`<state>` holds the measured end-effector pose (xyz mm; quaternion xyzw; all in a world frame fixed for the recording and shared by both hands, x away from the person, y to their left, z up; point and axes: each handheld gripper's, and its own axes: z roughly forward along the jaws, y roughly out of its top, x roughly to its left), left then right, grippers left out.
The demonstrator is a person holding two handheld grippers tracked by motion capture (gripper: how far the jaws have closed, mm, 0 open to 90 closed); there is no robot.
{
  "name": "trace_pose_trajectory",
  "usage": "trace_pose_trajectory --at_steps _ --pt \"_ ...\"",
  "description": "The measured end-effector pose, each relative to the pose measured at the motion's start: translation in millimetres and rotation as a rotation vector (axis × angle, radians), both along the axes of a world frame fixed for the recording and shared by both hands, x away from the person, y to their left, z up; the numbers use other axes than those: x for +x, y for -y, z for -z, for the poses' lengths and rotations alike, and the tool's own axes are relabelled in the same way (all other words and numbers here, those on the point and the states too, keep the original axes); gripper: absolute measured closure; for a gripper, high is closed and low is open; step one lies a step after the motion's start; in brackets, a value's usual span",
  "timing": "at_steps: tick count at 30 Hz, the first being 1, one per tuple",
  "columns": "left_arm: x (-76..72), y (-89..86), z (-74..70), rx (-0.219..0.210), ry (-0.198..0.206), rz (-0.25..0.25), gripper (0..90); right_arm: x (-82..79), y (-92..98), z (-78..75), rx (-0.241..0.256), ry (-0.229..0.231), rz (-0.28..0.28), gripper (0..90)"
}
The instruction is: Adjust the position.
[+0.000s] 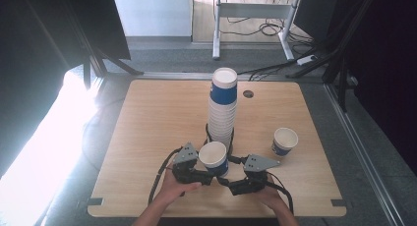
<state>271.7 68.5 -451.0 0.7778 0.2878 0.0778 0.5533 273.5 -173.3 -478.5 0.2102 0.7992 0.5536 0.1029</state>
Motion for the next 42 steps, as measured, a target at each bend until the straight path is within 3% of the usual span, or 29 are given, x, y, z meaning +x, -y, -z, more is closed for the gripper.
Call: trace_pose_trajectory --at_steps 5,16,21,30,35,42 --pt "-3.7 3.3 -0.8 0.076 0.048 -0.012 22.3 -0.9 1.4 -0.7 -0.011 -0.007 -0.012 17.5" --pt "-7.0 7.6 -1.4 0.172 0.099 -0.020 22.3 -2.4 -2.7 3.1 -0.067 -0.009 -0.028 16.9" --pt "-10.4 10.9 -4.3 0.242 0.139 -0.011 22.2 -2.9 -7.5 5.5 -0.091 -0.003 -0.034 16.1" --pt "-16.1 18.0 -5.1 0.269 0.156 0.054 22.2 -5.6 -19.5 8.4 -0.112 0.018 -0.048 15.0" --pt "-16.6 20.0 -3.4 0.287 0.157 0.079 22.0 -6.3 -19.4 7.4 -0.096 0.029 -0.045 18.5" --pt "-14.4 18.3 -2.4 0.260 0.136 0.081 21.1 -7.3 -18.4 9.2 -0.094 0.050 -0.046 27.2"
